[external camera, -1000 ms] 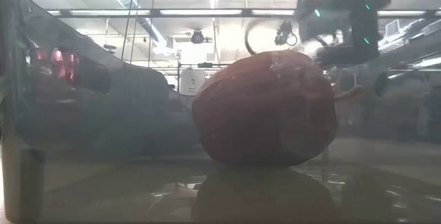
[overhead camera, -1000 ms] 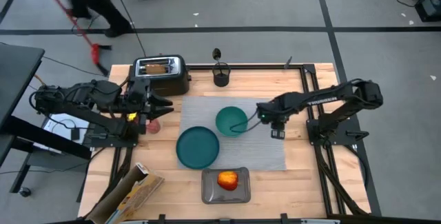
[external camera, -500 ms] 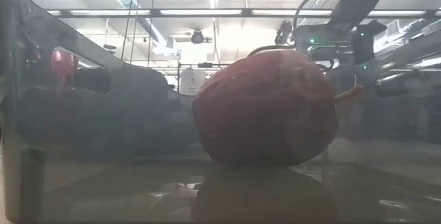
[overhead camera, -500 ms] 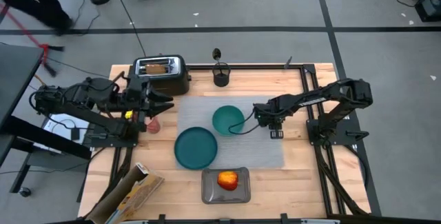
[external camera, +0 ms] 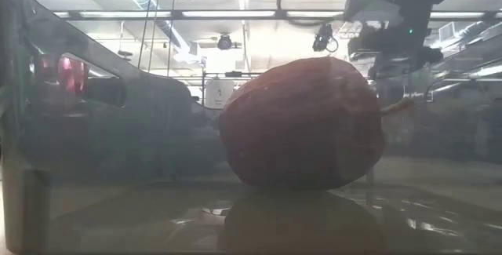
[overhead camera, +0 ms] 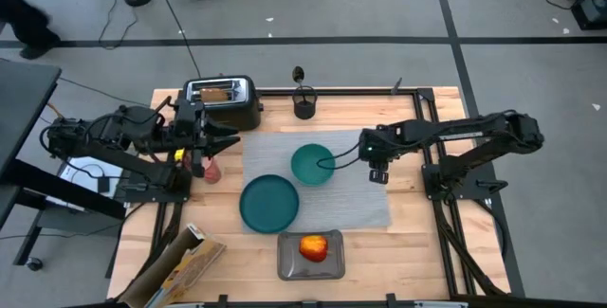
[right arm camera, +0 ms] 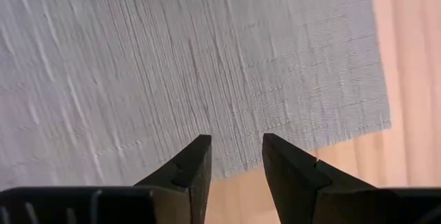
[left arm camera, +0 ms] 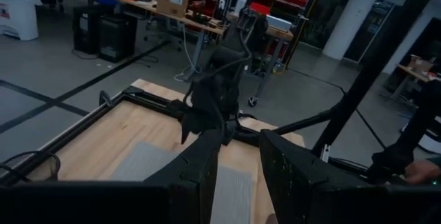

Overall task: Arrange a breakfast setting
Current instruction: Put the red cup of milk on the gray tablemat to the top right of the green bowl

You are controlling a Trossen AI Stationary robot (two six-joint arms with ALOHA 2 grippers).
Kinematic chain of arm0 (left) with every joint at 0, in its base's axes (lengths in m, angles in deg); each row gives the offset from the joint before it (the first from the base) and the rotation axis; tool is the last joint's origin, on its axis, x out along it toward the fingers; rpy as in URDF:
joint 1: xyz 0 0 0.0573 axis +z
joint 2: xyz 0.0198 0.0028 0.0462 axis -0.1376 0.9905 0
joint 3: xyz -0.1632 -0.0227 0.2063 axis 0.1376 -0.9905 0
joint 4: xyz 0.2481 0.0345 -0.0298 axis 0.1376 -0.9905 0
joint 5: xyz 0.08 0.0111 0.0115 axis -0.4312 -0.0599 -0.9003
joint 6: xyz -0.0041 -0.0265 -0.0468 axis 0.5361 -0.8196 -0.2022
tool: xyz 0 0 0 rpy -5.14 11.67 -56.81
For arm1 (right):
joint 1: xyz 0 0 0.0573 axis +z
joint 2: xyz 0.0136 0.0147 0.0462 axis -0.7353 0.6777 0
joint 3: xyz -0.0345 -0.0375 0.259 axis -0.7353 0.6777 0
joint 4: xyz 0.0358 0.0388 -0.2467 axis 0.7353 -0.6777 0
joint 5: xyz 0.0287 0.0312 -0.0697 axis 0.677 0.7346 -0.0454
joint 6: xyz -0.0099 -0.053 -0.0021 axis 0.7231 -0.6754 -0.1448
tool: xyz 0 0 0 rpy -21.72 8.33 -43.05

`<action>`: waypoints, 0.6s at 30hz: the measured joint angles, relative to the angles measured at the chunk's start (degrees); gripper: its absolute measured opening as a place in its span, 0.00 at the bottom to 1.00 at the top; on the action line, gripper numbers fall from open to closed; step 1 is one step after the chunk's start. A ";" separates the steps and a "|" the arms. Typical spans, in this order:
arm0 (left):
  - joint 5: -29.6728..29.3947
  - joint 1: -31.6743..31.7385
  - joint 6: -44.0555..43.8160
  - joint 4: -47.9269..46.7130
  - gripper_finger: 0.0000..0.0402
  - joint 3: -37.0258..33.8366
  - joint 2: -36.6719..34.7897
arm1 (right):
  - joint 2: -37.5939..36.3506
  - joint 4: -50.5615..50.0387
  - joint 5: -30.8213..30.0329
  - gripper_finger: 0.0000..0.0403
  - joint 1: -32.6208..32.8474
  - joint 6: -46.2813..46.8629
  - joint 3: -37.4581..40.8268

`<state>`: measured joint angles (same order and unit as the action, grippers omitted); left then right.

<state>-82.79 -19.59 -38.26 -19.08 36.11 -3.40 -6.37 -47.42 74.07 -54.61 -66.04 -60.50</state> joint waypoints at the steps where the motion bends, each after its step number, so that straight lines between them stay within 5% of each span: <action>1: 0.00 0.00 -0.13 0.02 0.29 0.00 0.00 | -1.04 -0.04 0.00 0.34 0.18 1.07 0.00; 10: 0.02 -0.96 -1.22 0.50 0.29 0.00 0.05 | -10.87 2.05 -0.04 0.34 4.44 4.75 -0.02; 18: 0.10 -1.10 -1.15 -0.15 0.29 0.00 0.92 | -11.95 5.89 -4.68 0.34 8.73 6.64 -0.02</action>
<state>-82.69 -20.69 -39.40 -19.23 36.11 -2.48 -18.33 -41.53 69.39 -45.88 -59.40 -60.52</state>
